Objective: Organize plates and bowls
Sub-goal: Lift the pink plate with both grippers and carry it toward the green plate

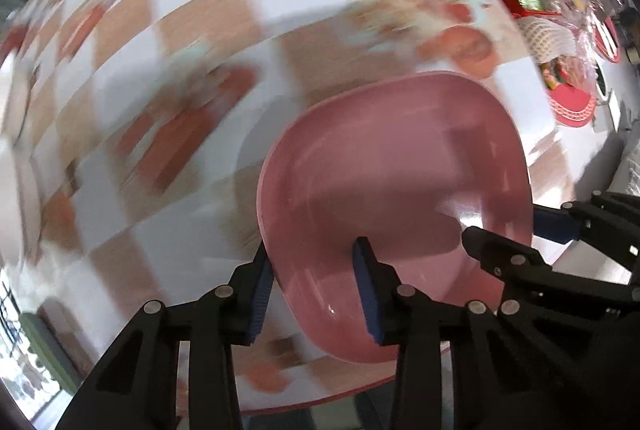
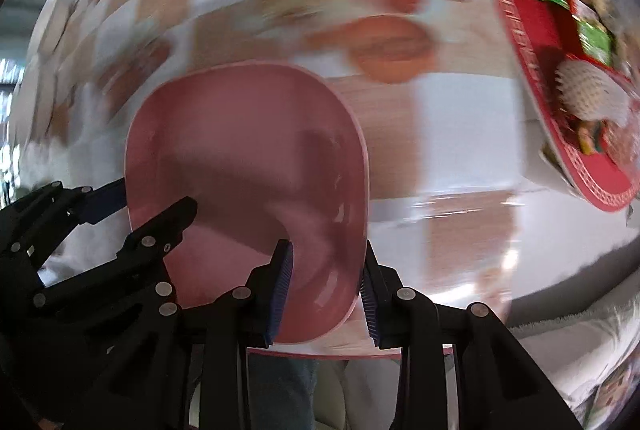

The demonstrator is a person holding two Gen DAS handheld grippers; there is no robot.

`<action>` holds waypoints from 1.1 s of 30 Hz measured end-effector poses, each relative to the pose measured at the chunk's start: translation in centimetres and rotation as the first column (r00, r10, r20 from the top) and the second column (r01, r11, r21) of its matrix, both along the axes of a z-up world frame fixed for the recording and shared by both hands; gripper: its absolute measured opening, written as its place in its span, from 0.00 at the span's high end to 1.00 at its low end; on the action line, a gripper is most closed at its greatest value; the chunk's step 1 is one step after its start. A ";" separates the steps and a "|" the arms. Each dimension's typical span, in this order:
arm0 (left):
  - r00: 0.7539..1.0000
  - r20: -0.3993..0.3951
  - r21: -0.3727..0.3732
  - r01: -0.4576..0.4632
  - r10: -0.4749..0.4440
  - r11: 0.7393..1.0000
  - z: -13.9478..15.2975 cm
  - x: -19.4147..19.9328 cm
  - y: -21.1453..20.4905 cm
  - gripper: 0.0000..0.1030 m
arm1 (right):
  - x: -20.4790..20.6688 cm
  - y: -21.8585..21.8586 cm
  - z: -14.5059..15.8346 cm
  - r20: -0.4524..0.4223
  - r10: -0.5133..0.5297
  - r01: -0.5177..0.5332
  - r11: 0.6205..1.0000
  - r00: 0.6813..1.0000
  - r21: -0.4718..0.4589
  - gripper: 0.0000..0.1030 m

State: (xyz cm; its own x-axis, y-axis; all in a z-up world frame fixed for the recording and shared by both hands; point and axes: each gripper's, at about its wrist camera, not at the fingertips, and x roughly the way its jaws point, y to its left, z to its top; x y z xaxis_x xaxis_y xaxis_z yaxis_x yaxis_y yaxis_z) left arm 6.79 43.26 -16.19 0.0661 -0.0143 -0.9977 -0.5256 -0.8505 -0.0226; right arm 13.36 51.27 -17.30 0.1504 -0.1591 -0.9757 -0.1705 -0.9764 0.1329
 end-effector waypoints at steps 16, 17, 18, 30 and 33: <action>0.973 -0.062 -0.111 -0.227 0.221 0.967 0.0 -2.0 -21.1 0.61 | -3.3 -21.4 -0.9 0.016 0.191 -0.190 0.980 0.981 -0.067 0.66; 0.973 -0.068 -0.113 -0.229 0.223 0.967 0.0 -2.3 -21.8 0.61 | -3.4 -22.6 -0.7 0.014 0.190 -0.188 0.980 0.982 -0.070 0.66; 0.972 -0.074 -0.114 -0.230 0.222 0.966 0.1 -2.6 -22.5 0.61 | -3.6 -23.3 -0.6 0.010 0.185 -0.184 0.980 0.983 -0.074 0.66; 0.959 -0.089 -0.083 -0.276 0.269 0.958 0.9 -4.4 -28.4 0.47 | -4.6 -23.9 0.3 0.004 0.120 -0.120 0.993 0.993 -0.003 0.65; 0.959 -0.097 -0.070 -0.272 0.265 0.960 0.9 -4.5 -28.6 0.41 | -4.3 -25.3 0.5 -0.002 0.137 -0.137 0.991 0.991 -0.001 0.50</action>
State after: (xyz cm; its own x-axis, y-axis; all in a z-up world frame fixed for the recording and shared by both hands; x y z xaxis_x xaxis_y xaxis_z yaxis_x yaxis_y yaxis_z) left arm 2.30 14.67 -15.27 -0.0066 -0.0892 -0.9960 -0.2745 -0.9576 0.0876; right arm 9.04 25.98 -16.83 0.1693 -0.1384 -0.9758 -0.0350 -0.9903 0.1344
